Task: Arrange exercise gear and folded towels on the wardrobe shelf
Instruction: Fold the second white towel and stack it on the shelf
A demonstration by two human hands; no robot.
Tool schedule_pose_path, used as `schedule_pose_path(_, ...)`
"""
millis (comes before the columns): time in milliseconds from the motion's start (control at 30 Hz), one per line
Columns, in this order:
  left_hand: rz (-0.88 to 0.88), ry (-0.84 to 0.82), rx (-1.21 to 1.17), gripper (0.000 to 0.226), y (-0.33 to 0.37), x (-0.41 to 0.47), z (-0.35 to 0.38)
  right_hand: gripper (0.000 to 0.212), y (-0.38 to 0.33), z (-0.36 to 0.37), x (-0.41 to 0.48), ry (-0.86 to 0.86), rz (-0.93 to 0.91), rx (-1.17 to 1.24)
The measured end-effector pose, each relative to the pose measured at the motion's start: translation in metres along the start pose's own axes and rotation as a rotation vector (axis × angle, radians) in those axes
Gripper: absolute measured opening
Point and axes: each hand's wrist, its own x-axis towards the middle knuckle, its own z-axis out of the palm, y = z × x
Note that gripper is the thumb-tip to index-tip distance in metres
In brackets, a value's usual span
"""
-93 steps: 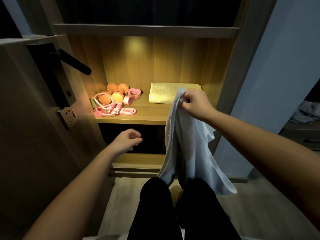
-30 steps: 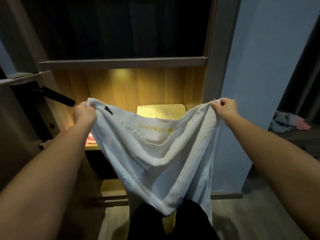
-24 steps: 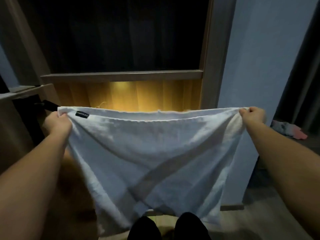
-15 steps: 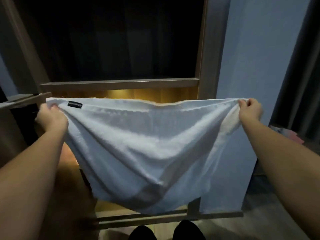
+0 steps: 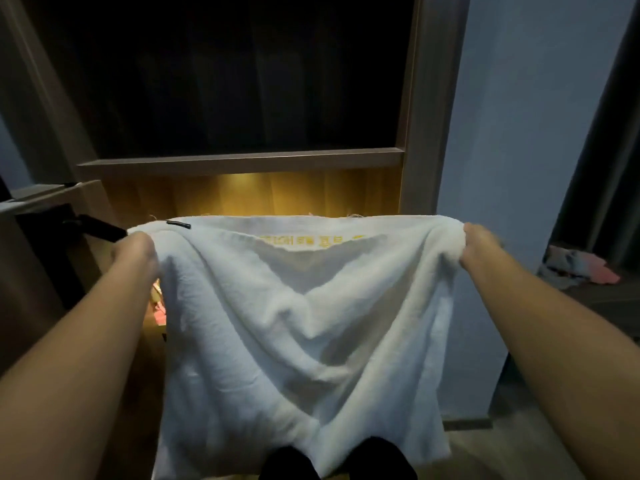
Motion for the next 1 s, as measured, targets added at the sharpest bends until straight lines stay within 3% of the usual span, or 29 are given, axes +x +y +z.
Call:
schedule_pose_path(133, -0.08, -0.245, -0.174, 0.018, -0.03, -0.037, 0.025, 0.034, 0.036, 0.017, -0.03, -0.187, 0.124, 0.075)
schedule_pose_path(233, -0.061, -0.386, -0.188, 0.021, -0.051, -0.082, 0.048, 0.015, 0.07, 0.032, -0.077, -0.374, 0.099, -0.172)
schedule_pose_path(400, 0.091, -0.62, 0.036, 0.024, -0.087, -0.137, 0.076, 0.011, 0.123, 0.035, -0.133, -0.61, -0.039, -0.534)
schedule_pose_path(700, 0.306, -0.545, 0.288, 0.011, -0.105, -0.156, 0.076, 0.026, 0.138, 0.027, -0.154, -0.637, -0.262, -0.647)
schedule_pose_path(1000, 0.328, -0.603, 0.362, 0.016, -0.093, -0.158, 0.069, 0.012, 0.128, 0.033, -0.155, -0.675, -0.486, -0.695)
